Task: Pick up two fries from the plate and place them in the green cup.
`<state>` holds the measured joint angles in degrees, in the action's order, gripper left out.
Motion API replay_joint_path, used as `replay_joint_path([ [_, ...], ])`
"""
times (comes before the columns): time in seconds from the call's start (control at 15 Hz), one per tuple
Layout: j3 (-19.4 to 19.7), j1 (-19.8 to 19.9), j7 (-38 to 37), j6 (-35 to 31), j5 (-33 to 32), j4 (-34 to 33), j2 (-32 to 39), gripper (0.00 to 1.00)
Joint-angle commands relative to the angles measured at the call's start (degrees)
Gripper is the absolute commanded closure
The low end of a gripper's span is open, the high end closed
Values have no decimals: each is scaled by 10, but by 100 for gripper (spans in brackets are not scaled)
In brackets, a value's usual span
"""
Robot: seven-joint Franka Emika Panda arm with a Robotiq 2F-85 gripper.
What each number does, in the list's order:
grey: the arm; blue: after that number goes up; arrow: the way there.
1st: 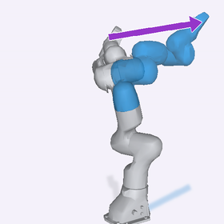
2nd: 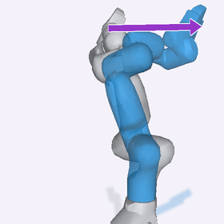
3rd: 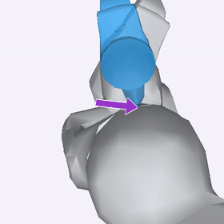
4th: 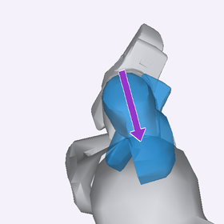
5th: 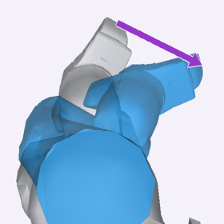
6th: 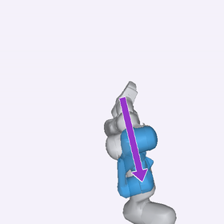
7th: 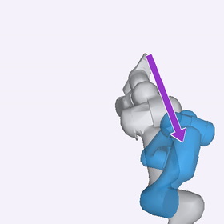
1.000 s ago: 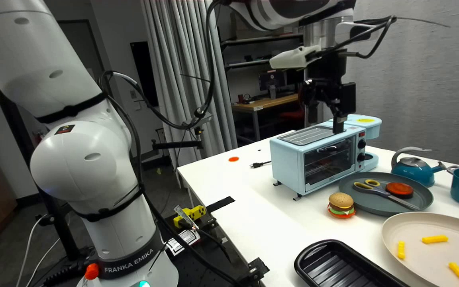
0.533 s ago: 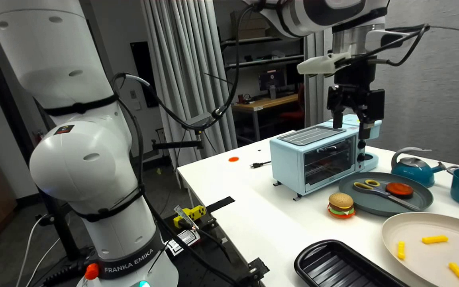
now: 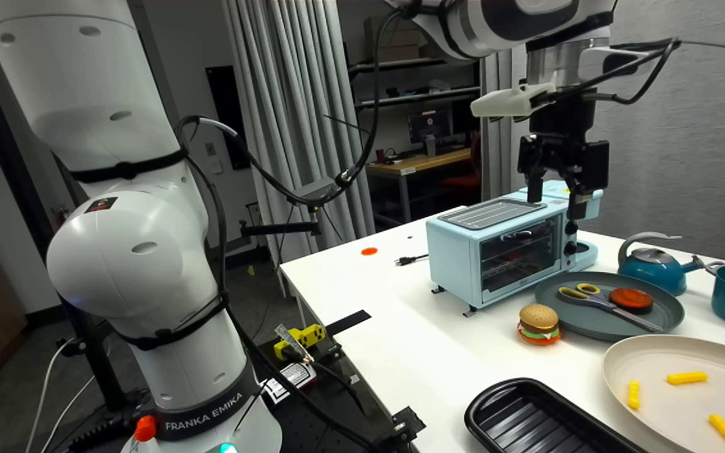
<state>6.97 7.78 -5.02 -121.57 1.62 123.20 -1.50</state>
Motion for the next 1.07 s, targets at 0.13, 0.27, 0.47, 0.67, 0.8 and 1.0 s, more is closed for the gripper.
replay_joint_path([
  [0.13, 6, 3, -22, -49, -8, -16, 44, 0],
  [0.27, 12, 6, -34, -77, -5, -22, 68, 0],
  [0.47, 24, 11, -55, -117, -4, -38, 114, 0],
  [0.67, 37, 15, -77, -143, -3, -67, 161, 0],
  [0.8, 44, 16, -90, -156, -4, -92, 195, 0],
  [1.0, 53, 15, -104, -173, -7, -129, 246, 0],
])
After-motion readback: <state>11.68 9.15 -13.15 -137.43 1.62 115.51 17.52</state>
